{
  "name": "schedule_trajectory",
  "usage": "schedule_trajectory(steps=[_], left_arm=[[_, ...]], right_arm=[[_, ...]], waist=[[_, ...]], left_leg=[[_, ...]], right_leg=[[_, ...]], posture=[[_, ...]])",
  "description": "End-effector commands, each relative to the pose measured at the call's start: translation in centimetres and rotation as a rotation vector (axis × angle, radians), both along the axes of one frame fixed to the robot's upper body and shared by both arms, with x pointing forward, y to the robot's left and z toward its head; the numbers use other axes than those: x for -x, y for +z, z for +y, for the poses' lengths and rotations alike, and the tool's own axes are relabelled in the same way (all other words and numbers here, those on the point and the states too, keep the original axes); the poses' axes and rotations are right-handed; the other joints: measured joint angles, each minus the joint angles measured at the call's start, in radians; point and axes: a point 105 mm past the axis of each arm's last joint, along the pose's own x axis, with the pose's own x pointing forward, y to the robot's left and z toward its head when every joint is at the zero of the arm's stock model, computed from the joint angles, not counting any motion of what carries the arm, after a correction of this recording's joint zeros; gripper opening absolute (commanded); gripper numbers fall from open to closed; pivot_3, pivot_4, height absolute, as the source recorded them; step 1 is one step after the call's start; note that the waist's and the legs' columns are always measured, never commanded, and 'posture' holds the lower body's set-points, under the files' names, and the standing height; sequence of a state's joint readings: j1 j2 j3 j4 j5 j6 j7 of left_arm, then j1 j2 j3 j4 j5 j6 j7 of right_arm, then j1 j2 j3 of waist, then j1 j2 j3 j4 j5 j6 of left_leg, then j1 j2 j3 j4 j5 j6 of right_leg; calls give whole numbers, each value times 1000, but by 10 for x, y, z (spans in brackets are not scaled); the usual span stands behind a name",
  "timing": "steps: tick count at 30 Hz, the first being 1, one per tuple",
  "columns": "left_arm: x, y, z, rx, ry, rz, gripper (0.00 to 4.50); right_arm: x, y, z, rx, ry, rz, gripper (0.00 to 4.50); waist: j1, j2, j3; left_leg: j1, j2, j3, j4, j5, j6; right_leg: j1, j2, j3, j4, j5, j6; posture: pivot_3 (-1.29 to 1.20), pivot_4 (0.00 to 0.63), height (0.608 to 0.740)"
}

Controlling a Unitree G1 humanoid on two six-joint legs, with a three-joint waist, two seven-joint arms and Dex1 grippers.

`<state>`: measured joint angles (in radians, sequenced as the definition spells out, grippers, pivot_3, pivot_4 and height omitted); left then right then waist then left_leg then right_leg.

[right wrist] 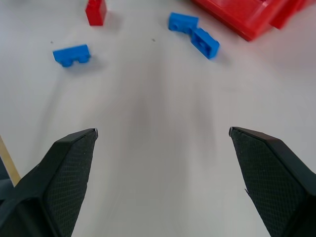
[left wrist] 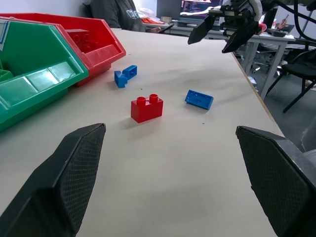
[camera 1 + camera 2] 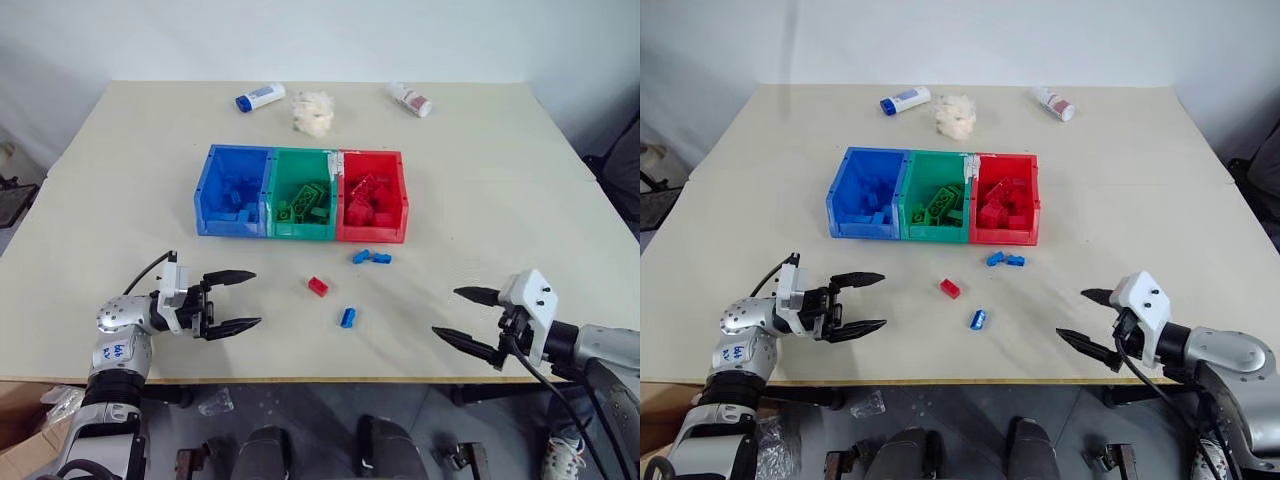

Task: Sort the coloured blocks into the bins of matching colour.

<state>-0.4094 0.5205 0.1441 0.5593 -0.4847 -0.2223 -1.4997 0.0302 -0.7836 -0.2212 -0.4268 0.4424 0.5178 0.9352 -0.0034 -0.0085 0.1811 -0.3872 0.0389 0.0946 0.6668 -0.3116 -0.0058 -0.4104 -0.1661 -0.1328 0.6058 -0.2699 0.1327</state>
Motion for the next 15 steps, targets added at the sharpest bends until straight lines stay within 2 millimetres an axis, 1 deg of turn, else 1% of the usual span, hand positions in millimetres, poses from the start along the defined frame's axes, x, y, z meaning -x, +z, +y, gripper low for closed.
schedule_trajectory(steps=[1, 4, 10, 12, 15], left_arm=[[4, 5, -1, -12, -26, -34, 4500], [10, 5, -4, -6, -34, -35, 4500], [19, 6, -6, 3, -19, -38, 4500], [23, 6, -4, 2, -5, -37, 4500], [30, 5, 1, 1, 26, -33, 4500]], right_arm=[[0, 2, 23, -12, 85, -8, 4469], [-9, -3, 53, -35, 185, -9, 4469], [-37, -8, 90, -30, 230, -9, 4469], [-38, -8, 99, -36, 267, 0, 4469], [-31, -15, 108, -18, 340, 35, 4469]], waist=[[1, 0, 0], [-3, 0, 0], [-1, 0, 0], [0, 0, 0], [2, 0, 0]], left_leg=[[0, 0, 0, 0, 0, 0], [0, 0, 0, 0, 0, 0], [-1, 0, 0, 1, 0, 0], [-1, 0, 0, 1, 0, 0], [-1, 0, -1, 1, 0, 0]], right_leg=[[0, 0, 0, 0, 0, 0], [0, 0, 0, 0, 0, 0], [0, 0, 0, 1, 0, 0], [-1, 0, 0, 1, 0, 0], [-1, 0, -1, 1, 0, 0]], posture=[[0, 150, 740], [0, 150, 740], [0, 150, 740], [0, 150, 740], [0, 150, 740]])
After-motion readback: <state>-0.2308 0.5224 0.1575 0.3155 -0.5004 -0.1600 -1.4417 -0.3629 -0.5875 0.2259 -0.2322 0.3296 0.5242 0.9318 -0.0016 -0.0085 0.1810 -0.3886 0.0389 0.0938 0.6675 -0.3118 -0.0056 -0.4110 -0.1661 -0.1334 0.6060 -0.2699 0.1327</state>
